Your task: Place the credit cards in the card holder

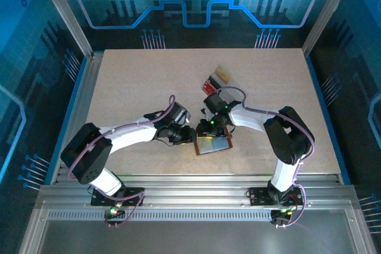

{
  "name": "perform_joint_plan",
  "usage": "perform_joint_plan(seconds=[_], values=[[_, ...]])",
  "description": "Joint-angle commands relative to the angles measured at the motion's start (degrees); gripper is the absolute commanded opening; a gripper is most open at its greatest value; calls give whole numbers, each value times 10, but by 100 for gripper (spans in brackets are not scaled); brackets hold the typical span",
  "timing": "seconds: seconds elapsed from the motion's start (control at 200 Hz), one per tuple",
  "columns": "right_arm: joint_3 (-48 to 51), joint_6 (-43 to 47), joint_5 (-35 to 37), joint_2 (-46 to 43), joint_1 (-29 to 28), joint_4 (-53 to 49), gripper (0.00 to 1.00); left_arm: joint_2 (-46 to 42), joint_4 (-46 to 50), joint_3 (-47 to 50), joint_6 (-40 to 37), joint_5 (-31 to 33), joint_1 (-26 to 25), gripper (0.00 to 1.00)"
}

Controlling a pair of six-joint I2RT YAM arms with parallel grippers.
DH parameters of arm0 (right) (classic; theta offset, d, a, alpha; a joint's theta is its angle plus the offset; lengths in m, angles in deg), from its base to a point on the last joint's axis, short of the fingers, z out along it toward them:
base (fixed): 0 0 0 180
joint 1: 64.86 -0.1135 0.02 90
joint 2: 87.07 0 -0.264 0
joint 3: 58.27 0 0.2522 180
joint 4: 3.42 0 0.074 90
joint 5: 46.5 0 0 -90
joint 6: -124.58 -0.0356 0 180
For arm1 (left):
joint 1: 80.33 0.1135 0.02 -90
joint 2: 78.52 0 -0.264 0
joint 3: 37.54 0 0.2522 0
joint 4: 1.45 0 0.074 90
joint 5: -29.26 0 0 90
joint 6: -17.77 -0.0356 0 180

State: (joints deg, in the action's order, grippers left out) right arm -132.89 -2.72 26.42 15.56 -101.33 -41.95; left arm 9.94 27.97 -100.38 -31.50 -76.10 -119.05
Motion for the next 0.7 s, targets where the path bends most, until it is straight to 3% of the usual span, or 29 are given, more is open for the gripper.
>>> perform_joint_plan(seconds=[0.0, 0.135, 0.325, 0.51, 0.635, 0.695], values=[[-20, 7, -22, 14, -11, -2, 35, -36, 29, 19, -2, -9, 19, 35], [-50, 33, -12, 6, -18, -31, 37, -55, 34, 26, -5, -17, 39, 37], [-124, 89, 32, -13, -13, -114, 47, -67, 38, 25, -8, -21, 56, 41], [-189, 124, 182, -39, 26, -216, 48, -71, 38, 22, -15, -23, 61, 44], [-255, 144, 382, -15, 49, -301, 51, -53, 31, 8, -18, -32, 61, 45], [-285, 152, 446, 10, 56, -326, 51, -44, 22, 4, -14, -39, 61, 45]])
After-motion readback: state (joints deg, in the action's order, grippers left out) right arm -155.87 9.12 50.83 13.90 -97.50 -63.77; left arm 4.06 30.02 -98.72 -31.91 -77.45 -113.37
